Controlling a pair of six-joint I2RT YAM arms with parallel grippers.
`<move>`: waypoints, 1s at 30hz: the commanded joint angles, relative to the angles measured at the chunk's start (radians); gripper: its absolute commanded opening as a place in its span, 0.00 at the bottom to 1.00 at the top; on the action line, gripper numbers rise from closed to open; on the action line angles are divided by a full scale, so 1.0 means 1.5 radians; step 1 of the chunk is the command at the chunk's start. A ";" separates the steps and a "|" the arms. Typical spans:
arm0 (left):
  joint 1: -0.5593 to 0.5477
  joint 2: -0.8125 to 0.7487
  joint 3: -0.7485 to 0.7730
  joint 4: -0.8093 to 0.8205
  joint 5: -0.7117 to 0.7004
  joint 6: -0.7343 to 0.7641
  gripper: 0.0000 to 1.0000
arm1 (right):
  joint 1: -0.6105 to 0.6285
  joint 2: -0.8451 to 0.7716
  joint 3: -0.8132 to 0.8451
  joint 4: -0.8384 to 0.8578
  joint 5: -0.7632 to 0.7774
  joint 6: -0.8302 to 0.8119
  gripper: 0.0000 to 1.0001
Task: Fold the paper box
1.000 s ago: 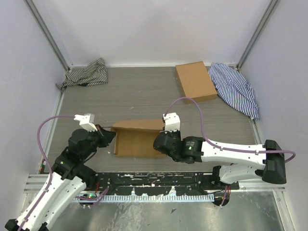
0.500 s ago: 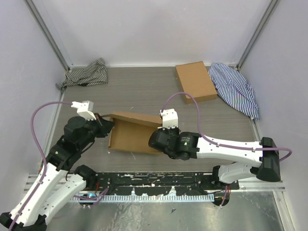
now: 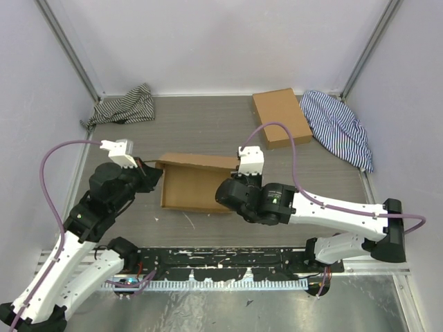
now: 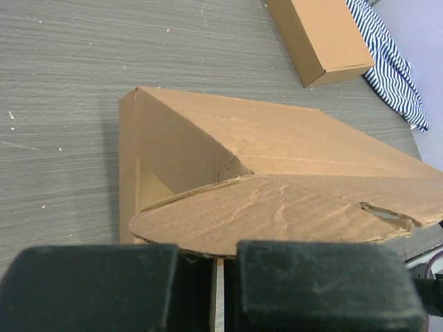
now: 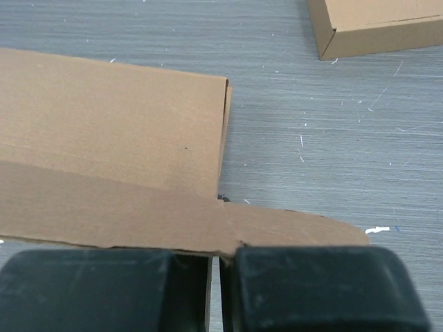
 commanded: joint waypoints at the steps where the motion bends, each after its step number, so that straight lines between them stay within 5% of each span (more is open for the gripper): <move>1: -0.006 -0.001 0.038 0.024 0.001 0.005 0.08 | -0.010 -0.036 0.038 0.017 0.034 -0.006 0.10; 15: -0.006 0.023 0.096 -0.022 0.018 0.014 0.09 | -0.042 -0.047 0.058 0.010 0.006 -0.040 0.12; 30: -0.006 -0.052 -0.095 -0.020 0.009 -0.044 0.13 | -0.045 -0.006 -0.041 0.040 -0.067 0.018 0.12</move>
